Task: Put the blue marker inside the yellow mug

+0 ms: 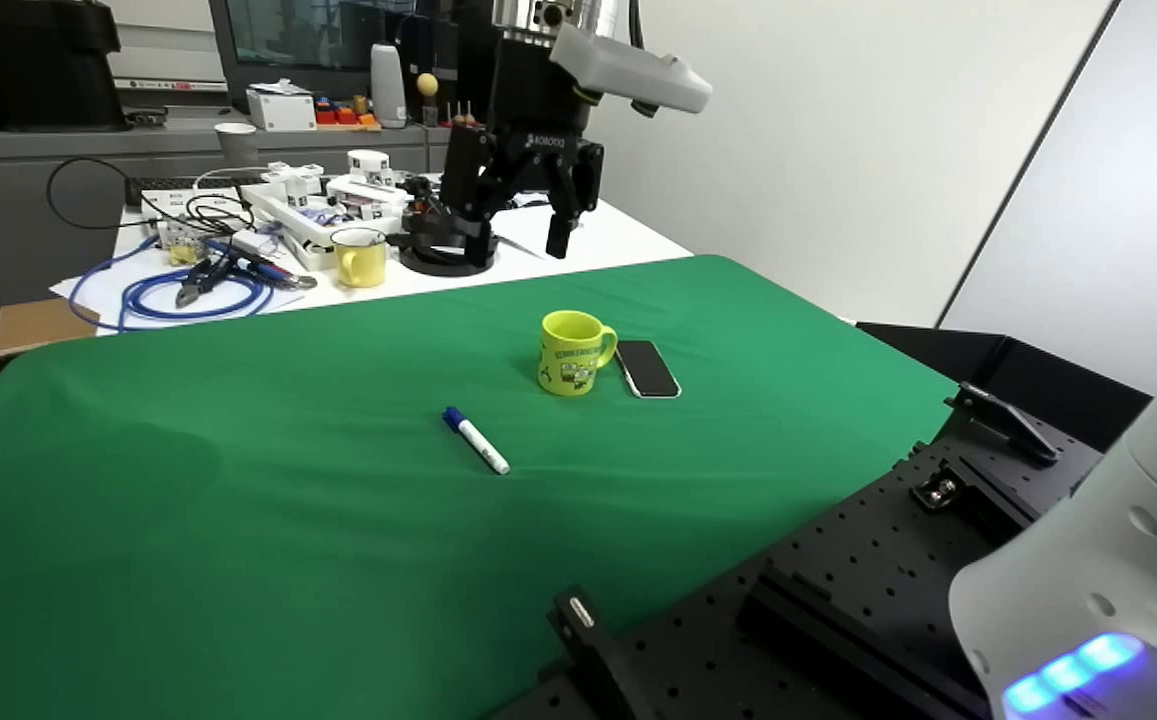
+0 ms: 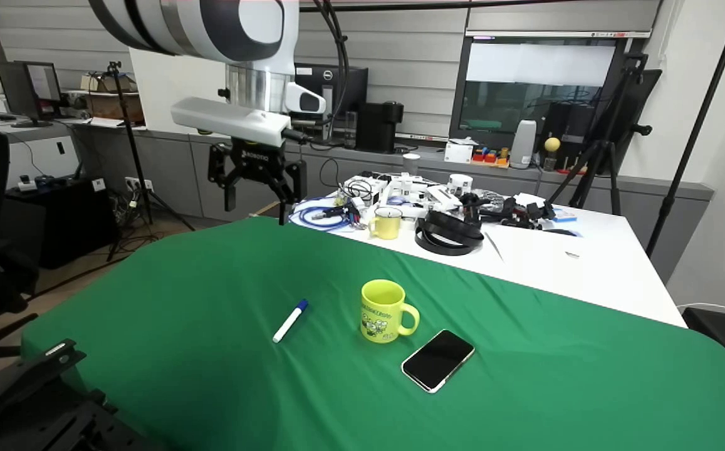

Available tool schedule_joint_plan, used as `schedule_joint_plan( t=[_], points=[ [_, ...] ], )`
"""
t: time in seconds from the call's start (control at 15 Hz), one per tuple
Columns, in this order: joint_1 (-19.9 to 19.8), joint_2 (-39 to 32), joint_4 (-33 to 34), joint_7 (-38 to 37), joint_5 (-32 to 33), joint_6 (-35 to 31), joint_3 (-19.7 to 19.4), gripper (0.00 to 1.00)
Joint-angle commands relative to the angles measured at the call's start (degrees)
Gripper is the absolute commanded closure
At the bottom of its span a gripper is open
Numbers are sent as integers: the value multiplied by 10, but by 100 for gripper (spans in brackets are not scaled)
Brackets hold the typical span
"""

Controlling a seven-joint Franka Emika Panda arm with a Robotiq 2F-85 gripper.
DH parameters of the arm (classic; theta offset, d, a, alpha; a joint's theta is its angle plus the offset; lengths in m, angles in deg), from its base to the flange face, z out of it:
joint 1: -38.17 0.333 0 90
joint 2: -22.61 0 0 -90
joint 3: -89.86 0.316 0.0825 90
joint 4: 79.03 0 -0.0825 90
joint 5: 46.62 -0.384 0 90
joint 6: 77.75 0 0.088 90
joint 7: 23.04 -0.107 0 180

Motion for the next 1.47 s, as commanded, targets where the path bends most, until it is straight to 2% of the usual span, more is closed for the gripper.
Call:
schedule_joint_plan(
  t=[0.0,0.27,0.47,0.73,1.13,1.27,1.4],
  points=[
    [-30,-30,31,-8,20,-9,0,0],
    [-58,-83,83,-16,59,-43,-10,0],
    [-73,-134,129,9,48,-59,1,0],
    [-70,-204,181,6,59,-79,16,0],
    [-40,-277,200,-57,84,-141,2,0],
    [-58,-268,186,-29,80,-136,20,0],
    [-57,-282,189,-30,80,-136,21,0]
  ],
)
